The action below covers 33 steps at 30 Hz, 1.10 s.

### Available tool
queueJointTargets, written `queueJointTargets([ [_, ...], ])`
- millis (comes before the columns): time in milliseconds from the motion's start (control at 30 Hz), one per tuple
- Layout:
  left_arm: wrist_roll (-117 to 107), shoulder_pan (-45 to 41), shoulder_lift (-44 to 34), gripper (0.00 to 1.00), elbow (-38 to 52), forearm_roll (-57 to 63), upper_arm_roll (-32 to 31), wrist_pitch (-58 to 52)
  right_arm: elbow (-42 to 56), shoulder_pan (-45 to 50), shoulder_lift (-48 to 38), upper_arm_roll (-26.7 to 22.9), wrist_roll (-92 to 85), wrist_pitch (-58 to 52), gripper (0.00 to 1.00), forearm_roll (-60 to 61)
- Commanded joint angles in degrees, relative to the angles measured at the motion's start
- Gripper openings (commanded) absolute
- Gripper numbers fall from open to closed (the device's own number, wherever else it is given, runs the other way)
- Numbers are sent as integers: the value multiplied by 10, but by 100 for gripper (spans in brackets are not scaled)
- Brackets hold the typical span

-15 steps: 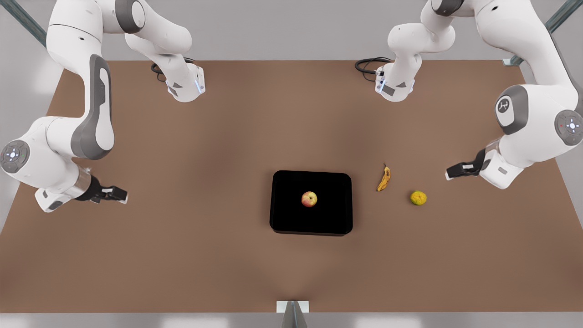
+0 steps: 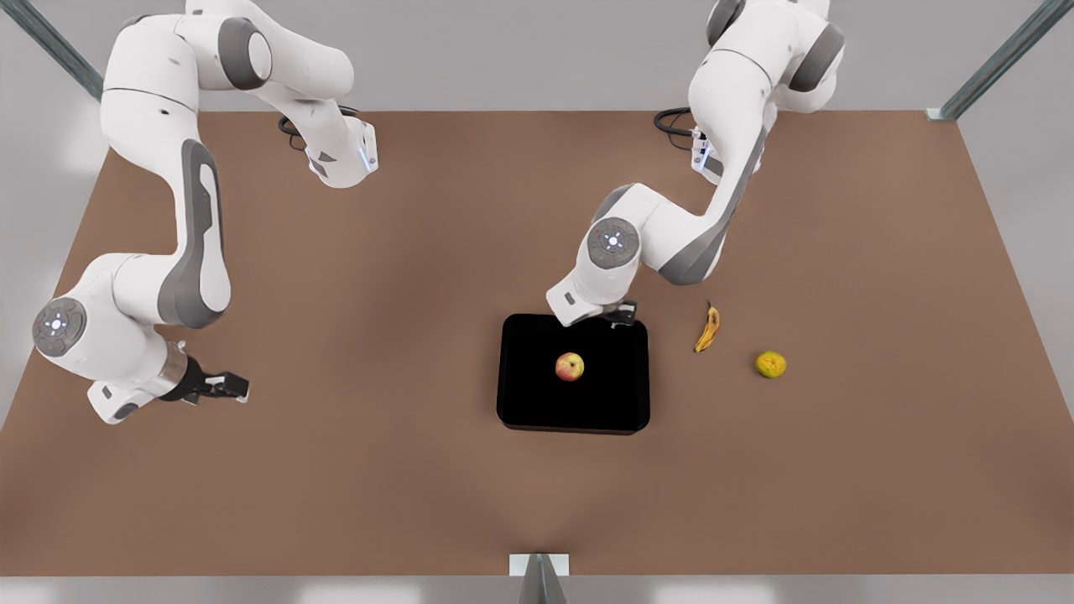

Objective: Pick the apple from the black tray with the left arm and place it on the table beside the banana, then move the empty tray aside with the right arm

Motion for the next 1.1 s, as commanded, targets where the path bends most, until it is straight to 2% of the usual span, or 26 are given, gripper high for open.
queueJointTargets([
  [0,-310,-1,24,100,-13,27,0,81,4,-1,-22,0,-12,-22,100,0],
  [67,-316,0,35,100,-73,23,0,173,4,-1,-23,-1,-12,-35,100,1],
  [133,-332,-2,63,100,-73,6,1,210,4,-1,-22,-1,-11,-35,100,2],
  [300,-341,0,114,100,-19,14,5,226,4,0,-22,-1,-11,-35,100,0],
  [567,-372,-17,157,100,-43,53,5,315,4,0,-22,-1,-11,-35,100,-1],
  [967,-373,-19,186,100,-43,82,5,330,4,1,-21,0,-11,-35,100,-1],
  [1000,-374,-19,188,98,-43,89,5,333,4,1,-21,0,-11,-35,100,-1],
  [1033,-378,-19,190,85,-43,89,5,334,4,1,-21,0,-11,-35,100,-1],
  [1067,-378,-19,190,76,-43,89,5,334,4,1,-21,0,-11,-35,100,-1],
])
